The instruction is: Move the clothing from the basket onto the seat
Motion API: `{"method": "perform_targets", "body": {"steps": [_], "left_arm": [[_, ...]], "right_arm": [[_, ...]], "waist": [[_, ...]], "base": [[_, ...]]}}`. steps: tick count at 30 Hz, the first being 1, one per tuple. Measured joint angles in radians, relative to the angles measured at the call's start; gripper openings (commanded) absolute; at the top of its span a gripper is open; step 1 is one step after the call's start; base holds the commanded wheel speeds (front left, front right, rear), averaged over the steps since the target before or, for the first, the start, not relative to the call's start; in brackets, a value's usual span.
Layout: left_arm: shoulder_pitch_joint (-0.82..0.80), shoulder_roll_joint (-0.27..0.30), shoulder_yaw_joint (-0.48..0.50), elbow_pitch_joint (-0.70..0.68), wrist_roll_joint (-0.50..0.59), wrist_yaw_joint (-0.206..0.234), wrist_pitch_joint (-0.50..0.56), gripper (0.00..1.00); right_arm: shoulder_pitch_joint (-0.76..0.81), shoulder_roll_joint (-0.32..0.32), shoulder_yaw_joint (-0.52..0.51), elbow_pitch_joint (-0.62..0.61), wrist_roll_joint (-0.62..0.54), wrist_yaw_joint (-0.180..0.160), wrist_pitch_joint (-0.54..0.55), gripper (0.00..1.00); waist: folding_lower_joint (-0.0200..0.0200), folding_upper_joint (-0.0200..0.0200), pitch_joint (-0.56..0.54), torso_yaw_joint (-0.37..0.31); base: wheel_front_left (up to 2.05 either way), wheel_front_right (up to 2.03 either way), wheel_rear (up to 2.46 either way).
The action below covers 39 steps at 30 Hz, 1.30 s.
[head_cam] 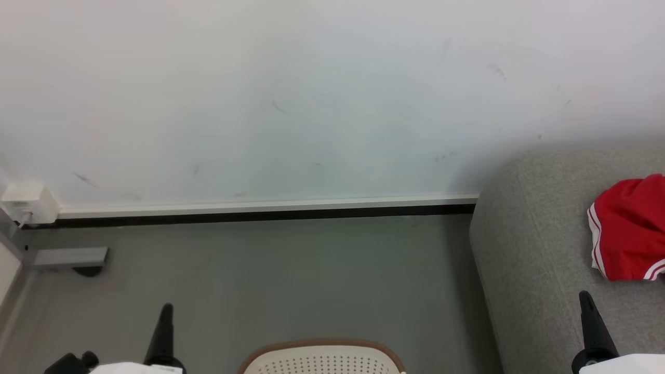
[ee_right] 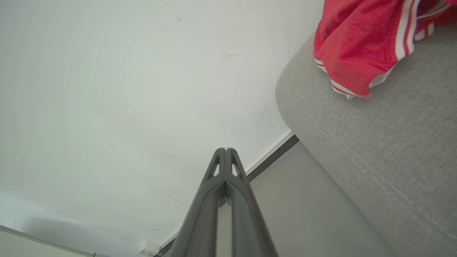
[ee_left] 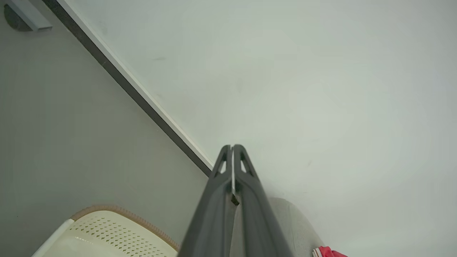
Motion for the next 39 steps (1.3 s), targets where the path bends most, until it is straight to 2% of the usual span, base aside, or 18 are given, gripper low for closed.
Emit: {"method": "perform_targets", "body": {"steps": [20, 39], "left_arm": [[-0.009, 0.002, 0.007, -0.025, -0.218, -0.001, 0.056, 0.0], [-0.02, 0.003, 0.013, -0.045, -0.379, -0.002, 0.1, 0.0]], "right_arm": [[-0.016, 0.017, -0.039, -0.009, 0.188, 0.0, 0.053, 0.0], [-0.025, 0.036, -0.071, -0.013, 0.335, 0.0, 0.099, 0.0]], "waist": [[0.0, 0.0, 0.002, 0.005], [0.0, 0.0, 0.004, 0.01]], "base": [[0.0, 0.0, 0.0], [0.0, 0.0, 0.0]]}}
